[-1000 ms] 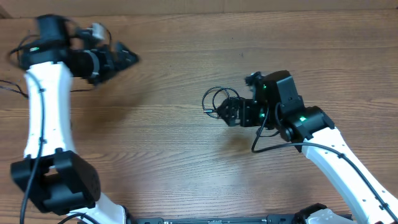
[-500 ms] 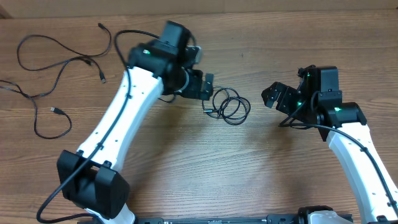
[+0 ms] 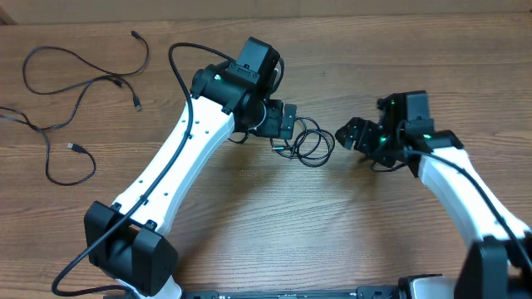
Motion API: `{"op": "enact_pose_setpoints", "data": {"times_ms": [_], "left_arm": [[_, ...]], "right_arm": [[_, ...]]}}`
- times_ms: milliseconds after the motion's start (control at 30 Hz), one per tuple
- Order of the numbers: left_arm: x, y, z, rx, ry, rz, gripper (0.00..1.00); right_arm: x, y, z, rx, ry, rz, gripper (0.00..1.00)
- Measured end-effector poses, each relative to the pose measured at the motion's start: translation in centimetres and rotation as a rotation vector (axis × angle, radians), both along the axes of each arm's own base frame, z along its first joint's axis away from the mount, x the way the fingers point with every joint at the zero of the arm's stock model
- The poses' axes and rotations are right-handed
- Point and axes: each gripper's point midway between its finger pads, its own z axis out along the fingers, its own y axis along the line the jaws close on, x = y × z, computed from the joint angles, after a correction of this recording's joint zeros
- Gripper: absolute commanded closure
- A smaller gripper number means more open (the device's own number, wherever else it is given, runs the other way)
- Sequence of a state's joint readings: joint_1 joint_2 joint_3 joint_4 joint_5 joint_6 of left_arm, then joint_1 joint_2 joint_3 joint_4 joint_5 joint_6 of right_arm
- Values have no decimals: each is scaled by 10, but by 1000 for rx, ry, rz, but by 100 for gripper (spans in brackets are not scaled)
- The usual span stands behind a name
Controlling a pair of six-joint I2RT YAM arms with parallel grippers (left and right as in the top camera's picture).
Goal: Untangle cables
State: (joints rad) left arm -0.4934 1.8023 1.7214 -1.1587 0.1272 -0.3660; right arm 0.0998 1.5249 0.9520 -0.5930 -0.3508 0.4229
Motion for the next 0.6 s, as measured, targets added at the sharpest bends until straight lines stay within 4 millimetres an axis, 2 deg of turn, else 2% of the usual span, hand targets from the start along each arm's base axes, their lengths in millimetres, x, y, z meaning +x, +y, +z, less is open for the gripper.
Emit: {"op": "enact_pose_setpoints", "data": {"times_ms": [133,400,600], "left_arm": [[-2,11,-3,16,30,40,0],[3,33,-5,35,55,153,0],[4,44,-6,41,77,198,0]], "right_arm": [[-5,8,-21,42,77,22,27],[-6,25,-34,100,113,67,32],[-3,30,-39,127,130,40,35]]}}
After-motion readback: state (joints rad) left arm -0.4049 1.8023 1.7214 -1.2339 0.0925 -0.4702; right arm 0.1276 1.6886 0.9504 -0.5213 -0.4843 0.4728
